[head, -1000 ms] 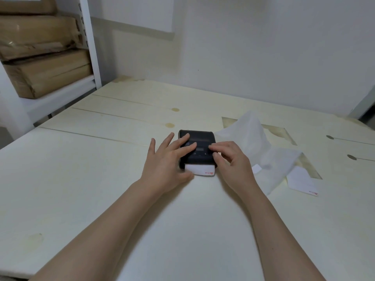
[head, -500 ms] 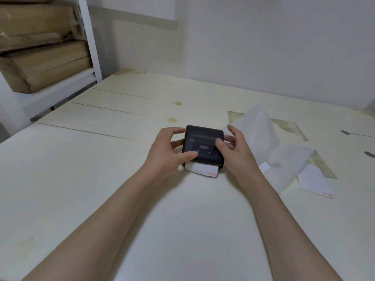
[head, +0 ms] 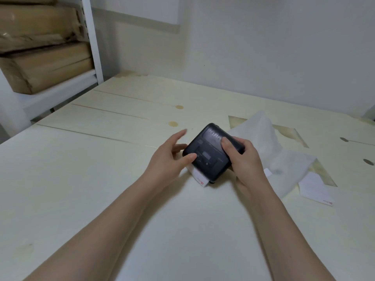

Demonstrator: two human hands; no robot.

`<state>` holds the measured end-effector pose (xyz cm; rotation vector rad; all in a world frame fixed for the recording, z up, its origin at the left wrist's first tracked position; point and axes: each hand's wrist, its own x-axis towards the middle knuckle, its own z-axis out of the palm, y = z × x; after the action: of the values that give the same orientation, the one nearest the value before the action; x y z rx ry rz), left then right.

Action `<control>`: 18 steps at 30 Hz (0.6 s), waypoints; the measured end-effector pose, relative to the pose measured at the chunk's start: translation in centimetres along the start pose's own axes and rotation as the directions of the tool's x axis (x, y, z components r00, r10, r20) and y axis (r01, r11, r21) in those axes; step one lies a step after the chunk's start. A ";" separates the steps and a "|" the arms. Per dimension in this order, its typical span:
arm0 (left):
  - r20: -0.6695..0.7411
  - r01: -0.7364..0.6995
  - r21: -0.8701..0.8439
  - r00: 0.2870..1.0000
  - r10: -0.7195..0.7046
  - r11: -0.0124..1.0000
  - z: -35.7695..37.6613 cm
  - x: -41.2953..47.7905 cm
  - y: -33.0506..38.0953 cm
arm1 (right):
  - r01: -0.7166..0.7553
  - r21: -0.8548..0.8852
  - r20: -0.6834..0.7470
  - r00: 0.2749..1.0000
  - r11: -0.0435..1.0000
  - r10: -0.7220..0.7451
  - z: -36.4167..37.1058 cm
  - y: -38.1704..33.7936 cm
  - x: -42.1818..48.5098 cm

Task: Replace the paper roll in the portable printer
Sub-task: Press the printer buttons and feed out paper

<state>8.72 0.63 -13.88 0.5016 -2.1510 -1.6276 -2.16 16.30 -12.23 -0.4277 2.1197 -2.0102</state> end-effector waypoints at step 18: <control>-0.103 -0.057 -0.534 0.995 0.001 0.844 1.1 -1.1 2.1 | 0.267 -0.077 0.031 0.964 0.961 -0.265 0.3 -1.2 -1.5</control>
<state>9.05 2.62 -12.20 0.3576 -1.5168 -2.0318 -0.60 16.50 -11.13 -0.7821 2.2396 -2.0470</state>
